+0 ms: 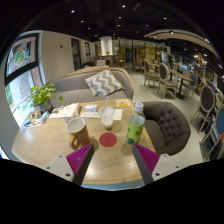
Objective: Pour water
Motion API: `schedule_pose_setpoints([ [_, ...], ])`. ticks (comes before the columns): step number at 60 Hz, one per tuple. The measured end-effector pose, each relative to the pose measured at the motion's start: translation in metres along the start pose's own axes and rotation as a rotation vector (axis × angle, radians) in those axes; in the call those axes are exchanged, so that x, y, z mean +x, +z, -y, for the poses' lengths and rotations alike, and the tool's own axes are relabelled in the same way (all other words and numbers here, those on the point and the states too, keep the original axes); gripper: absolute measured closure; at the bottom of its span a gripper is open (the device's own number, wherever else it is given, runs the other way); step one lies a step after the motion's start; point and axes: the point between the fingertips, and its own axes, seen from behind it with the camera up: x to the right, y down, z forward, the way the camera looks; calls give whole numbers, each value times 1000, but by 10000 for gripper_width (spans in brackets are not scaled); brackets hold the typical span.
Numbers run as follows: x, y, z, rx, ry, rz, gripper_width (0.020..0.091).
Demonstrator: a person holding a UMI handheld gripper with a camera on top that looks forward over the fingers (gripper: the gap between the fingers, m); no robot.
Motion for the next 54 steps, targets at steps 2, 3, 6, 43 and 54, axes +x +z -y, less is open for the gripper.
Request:
schedule_pose_setpoints([
  [2, 18, 13, 4, 24, -4, -13, 265],
  [3, 26, 21, 6, 34, -6, -19, 266],
  [6, 49, 43, 12, 63, -10, -39, 266],
  [43, 99, 193, 23, 196, -17, -71, 525],
  [54, 101, 190, 23, 196, -23, -74, 663],
])
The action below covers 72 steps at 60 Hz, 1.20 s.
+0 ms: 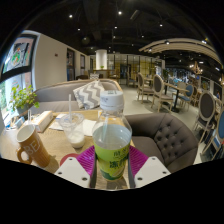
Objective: Pour water
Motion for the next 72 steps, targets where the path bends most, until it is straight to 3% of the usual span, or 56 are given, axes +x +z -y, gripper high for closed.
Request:
schedule_pose_setpoints([
  [4, 0, -1, -1, -12, -20, -7, 707],
  [14, -5, -1, 13, -14, -93, -60, 710],
  [34, -39, -35, 114, 80, -660, -250, 710],
  [47, -81, -36, 142, 102, -1184, -391, 711],
  [60, -111, -31, 136, 74, -1664, -491, 712],
  [72, -110, -28, 124, -28, -1895, -539, 712],
])
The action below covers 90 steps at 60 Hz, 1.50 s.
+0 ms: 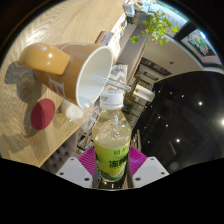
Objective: Pour water
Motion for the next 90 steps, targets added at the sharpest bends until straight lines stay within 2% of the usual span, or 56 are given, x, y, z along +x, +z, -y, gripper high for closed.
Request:
schedule_pose_setpoints([
  [13, 4, -11, 8, 21, 59, 29, 713],
  [26, 16, -22, -10, 4, 556, 131, 709],
  [33, 19, -26, -12, 22, 964, 238, 710],
  [39, 13, -30, -8, 71, 1282, 359, 711],
  [51, -26, -26, 20, 129, 1723, 567, 711],
  [63, -61, -17, 51, 180, 1827, 658, 707],
  [73, -90, -16, 74, 196, 1829, 705, 702],
  [76, -104, -19, 75, 180, 1808, 717, 694],
  [80, -102, -19, 75, 213, 1816, 677, 690],
  [90, -104, -17, 68, 203, 1831, 671, 682],
])
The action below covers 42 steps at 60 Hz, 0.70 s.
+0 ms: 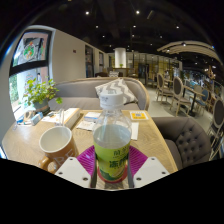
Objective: Pour water
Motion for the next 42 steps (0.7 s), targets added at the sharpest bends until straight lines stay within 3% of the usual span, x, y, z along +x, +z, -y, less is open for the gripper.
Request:
schedule_pose_setpoints([
  [11, 7, 4, 1, 3, -4, -2, 672],
  [22, 5, 1, -2, -21, -3, 1, 573],
  [24, 5, 0, -4, -41, 3, 1, 522],
  [31, 4, -19, -9, -108, 8, -11, 242],
  [42, 1, -80, -1, -175, 3, -83, 253],
])
